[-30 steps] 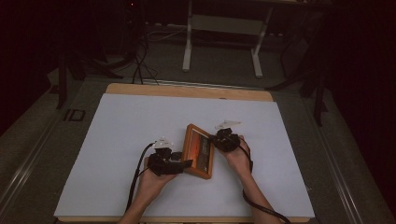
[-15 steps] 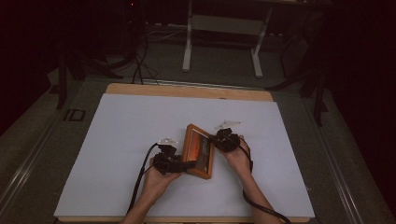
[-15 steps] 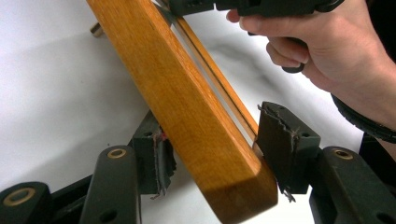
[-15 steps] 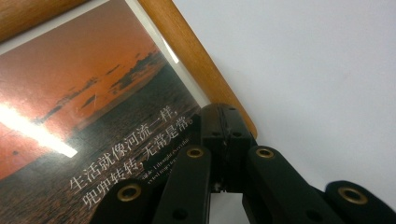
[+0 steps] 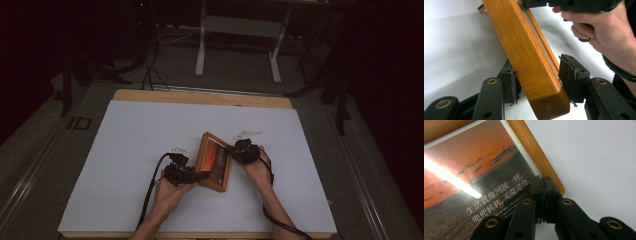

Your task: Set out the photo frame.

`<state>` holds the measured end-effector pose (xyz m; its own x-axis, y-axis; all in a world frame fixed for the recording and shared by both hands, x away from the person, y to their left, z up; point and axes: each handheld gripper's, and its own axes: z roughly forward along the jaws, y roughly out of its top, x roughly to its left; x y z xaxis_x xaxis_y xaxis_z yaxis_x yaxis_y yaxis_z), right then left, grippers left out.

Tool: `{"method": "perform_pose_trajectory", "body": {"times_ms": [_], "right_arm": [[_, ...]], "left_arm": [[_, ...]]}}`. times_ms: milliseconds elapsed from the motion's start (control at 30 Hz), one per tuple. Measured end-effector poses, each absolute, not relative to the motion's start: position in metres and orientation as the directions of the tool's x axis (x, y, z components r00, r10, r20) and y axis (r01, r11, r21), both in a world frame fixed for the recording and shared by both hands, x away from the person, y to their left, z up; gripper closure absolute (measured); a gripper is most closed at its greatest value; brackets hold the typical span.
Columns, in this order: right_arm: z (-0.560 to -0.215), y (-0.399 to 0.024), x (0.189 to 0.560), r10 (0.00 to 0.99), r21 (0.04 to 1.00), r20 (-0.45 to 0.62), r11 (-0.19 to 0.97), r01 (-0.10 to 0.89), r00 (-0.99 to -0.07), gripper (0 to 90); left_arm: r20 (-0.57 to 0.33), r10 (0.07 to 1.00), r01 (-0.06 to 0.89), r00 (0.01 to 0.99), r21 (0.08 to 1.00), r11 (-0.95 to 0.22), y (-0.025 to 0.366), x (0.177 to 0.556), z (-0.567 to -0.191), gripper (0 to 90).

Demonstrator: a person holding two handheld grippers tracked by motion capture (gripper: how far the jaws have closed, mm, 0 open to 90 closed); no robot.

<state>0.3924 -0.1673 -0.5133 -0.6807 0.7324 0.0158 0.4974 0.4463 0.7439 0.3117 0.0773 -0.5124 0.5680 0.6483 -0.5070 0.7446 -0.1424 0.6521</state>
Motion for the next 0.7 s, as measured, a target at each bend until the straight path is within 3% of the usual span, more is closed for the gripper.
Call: {"method": "perform_pose_trajectory", "body": {"times_ms": [267,700], "right_arm": [[-0.504,-0.178,0.385,0.727,0.761,0.001,0.445,0.472,-0.687,84.7],[-0.469,-0.194,0.360,0.705,0.810,-0.043,0.440,0.389,-0.708,65.9]], "left_arm": [[-0.492,0.660,0.737,0.568,0.661,-0.141,0.076,0.311,-0.512,56.6],[-0.444,0.664,0.683,0.602,0.717,-0.140,0.066,0.303,-0.502,63.6]]}}
